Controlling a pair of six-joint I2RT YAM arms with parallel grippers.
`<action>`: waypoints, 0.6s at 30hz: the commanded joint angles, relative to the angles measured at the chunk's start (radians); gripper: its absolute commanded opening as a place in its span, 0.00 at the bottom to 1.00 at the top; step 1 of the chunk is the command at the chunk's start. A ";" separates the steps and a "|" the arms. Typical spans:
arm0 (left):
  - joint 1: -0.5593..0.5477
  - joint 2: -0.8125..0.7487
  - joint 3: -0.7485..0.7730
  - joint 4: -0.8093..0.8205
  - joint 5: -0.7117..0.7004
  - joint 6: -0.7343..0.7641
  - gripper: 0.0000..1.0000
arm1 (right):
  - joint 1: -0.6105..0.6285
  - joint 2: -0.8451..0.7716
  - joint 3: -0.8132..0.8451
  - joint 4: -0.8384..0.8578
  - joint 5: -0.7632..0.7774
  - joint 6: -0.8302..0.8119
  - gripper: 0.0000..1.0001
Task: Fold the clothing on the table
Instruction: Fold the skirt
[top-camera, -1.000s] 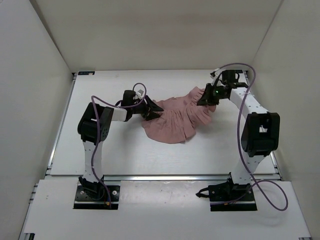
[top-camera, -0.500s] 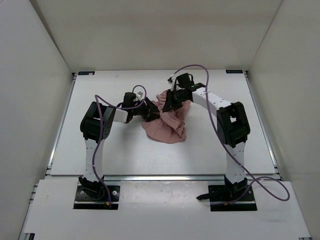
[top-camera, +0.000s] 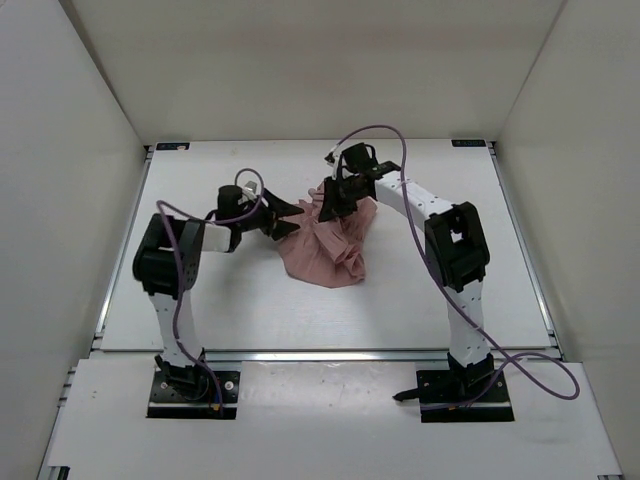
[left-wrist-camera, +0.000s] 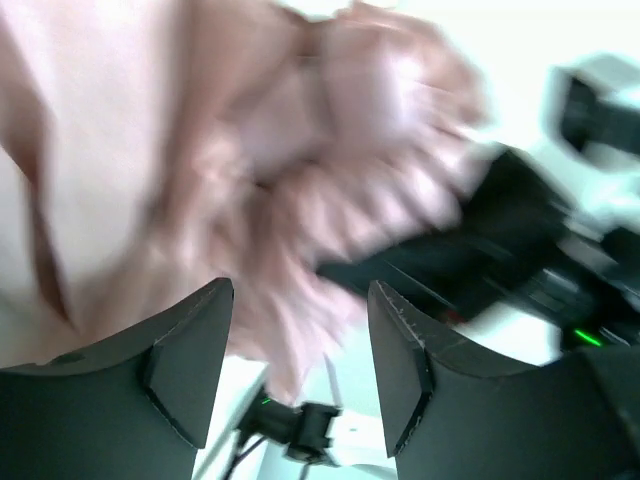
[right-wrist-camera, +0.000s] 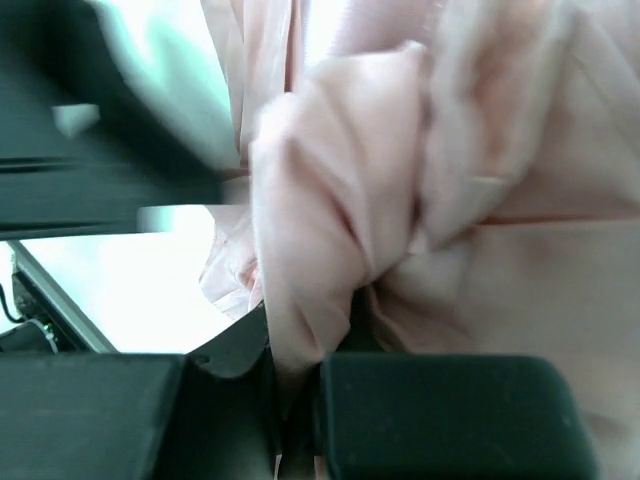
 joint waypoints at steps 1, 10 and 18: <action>0.061 -0.238 -0.063 0.071 -0.014 -0.050 0.66 | 0.005 0.018 0.074 -0.026 0.035 -0.029 0.00; 0.176 -0.611 -0.201 -0.101 -0.152 0.004 0.66 | 0.126 0.155 0.319 -0.193 0.101 -0.137 0.25; 0.260 -0.775 -0.289 -0.189 -0.189 0.021 0.66 | 0.171 -0.006 0.304 -0.166 0.168 -0.158 0.68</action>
